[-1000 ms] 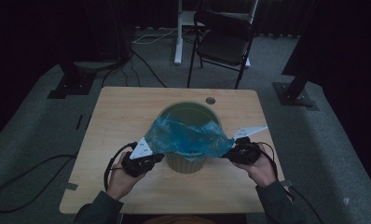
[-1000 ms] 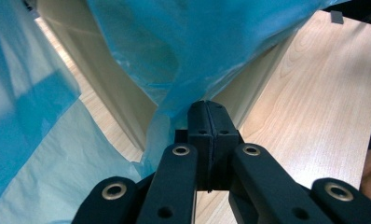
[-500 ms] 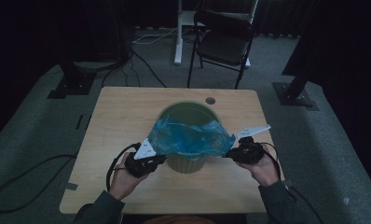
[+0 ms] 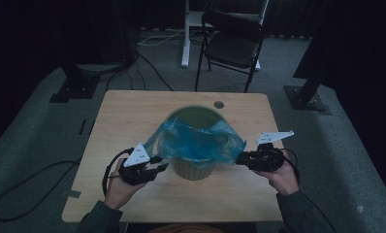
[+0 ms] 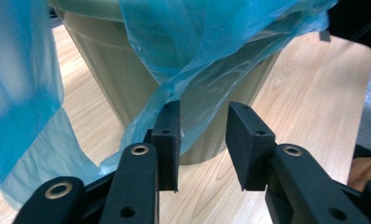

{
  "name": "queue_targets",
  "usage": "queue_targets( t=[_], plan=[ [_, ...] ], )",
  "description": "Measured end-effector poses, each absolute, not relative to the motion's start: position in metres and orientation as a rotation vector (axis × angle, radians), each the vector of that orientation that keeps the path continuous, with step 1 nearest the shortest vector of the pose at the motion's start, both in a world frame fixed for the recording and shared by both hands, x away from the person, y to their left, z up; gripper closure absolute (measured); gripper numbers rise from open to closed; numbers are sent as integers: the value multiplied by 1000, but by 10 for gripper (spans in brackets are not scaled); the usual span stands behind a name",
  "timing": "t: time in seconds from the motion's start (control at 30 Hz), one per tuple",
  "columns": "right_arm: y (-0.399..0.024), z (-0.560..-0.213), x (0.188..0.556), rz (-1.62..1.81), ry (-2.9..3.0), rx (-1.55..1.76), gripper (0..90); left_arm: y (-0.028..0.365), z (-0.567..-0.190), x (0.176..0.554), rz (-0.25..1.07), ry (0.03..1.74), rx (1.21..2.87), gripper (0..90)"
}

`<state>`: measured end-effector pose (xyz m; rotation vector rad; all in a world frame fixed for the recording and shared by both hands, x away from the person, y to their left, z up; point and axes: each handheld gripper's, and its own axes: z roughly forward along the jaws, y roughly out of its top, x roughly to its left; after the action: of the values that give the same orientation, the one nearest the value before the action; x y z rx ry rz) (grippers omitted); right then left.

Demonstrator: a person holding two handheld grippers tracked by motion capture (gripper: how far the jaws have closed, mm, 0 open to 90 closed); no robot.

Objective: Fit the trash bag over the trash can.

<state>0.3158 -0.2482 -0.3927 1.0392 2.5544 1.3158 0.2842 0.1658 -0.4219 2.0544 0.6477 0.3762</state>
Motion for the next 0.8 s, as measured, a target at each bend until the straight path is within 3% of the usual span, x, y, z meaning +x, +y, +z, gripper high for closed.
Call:
queue_targets(
  t=[0.8],
  plan=[
    [-261, -364, 303, 1361, 2534, 936, 658, 189, -406, 274, 415, 630, 1979, 616]
  ],
)
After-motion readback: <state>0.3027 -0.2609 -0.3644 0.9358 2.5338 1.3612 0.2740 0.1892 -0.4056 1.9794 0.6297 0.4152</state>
